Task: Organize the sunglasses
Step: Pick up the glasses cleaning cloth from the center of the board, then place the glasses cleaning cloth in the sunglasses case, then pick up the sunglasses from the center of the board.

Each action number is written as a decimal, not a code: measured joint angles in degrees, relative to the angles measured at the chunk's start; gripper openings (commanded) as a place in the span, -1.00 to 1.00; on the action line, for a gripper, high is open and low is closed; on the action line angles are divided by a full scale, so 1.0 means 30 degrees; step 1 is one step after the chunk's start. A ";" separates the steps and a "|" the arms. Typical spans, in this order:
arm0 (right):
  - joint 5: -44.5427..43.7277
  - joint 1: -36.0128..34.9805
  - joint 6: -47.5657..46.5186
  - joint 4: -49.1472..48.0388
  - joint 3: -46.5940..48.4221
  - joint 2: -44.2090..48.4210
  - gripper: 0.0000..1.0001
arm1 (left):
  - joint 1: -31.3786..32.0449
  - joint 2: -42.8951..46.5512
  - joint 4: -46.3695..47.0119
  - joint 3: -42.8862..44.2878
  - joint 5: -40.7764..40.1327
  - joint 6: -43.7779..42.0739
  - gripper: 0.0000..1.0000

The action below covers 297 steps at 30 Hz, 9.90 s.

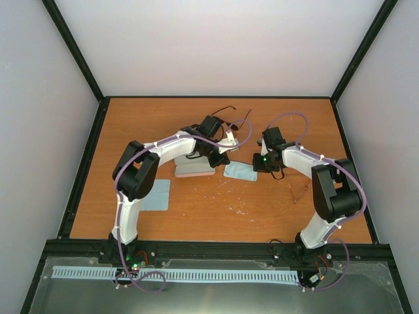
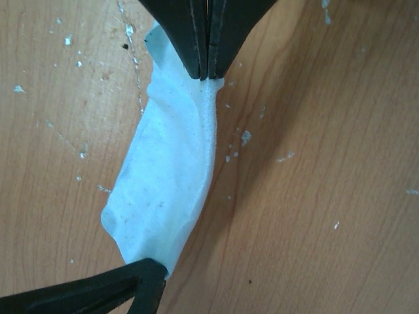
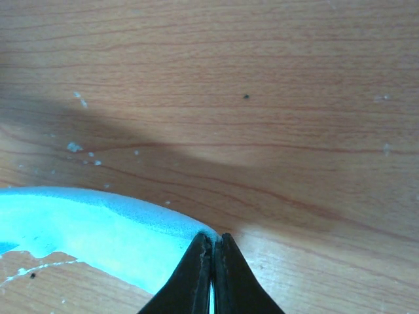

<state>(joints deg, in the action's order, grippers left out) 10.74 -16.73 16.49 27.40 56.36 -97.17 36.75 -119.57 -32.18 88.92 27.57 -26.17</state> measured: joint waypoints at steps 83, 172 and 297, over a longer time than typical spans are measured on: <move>0.3213 -0.4845 -0.0707 0.2397 1.2888 -0.8823 -0.95 | -0.6076 0.7949 0.2499 -1.0047 -0.1807 0.0386 -0.99; 0.3978 -0.5260 -0.0794 0.4102 1.7617 -1.2138 -0.52 | -0.7592 0.6346 0.3293 -0.9712 -0.4320 -0.0117 -0.62; -0.5209 0.7949 0.4408 0.8743 -0.0087 0.1537 -0.94 | -0.7715 -0.0350 -0.0299 0.2441 -0.3985 0.0386 0.10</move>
<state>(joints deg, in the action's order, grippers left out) -4.89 7.11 29.71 53.63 56.10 -92.55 13.61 -120.62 -33.08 96.25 15.62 -25.02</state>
